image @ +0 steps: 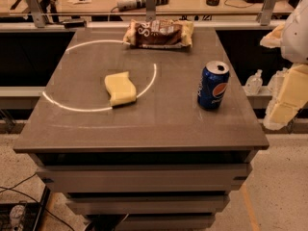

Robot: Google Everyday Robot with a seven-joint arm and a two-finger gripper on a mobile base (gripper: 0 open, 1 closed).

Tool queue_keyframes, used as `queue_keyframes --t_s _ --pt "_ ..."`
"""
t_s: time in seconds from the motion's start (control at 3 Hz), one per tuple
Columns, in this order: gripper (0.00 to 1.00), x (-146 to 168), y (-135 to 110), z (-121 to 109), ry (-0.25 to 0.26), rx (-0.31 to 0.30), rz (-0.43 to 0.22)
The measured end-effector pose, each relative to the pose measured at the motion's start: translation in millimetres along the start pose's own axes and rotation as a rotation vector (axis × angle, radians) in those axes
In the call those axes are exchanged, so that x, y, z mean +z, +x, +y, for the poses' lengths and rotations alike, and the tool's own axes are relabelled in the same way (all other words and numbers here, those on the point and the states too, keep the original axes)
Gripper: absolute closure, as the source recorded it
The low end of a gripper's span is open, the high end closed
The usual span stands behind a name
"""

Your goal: Move brown chip bag near pepsi can

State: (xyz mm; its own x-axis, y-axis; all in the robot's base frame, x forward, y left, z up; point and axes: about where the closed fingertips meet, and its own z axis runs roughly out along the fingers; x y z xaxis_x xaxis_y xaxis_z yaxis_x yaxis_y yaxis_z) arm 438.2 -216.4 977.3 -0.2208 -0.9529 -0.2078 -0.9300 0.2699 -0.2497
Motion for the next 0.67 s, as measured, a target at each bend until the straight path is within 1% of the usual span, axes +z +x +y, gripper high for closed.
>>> queue_keyframes --t_s 0.33,0.67 --pt "0.0 0.0 0.0 0.0 0.0 0.0 0.0" --pt "0.0 -5.7 4.4 -9.1 0.075 0.064 -0.031"
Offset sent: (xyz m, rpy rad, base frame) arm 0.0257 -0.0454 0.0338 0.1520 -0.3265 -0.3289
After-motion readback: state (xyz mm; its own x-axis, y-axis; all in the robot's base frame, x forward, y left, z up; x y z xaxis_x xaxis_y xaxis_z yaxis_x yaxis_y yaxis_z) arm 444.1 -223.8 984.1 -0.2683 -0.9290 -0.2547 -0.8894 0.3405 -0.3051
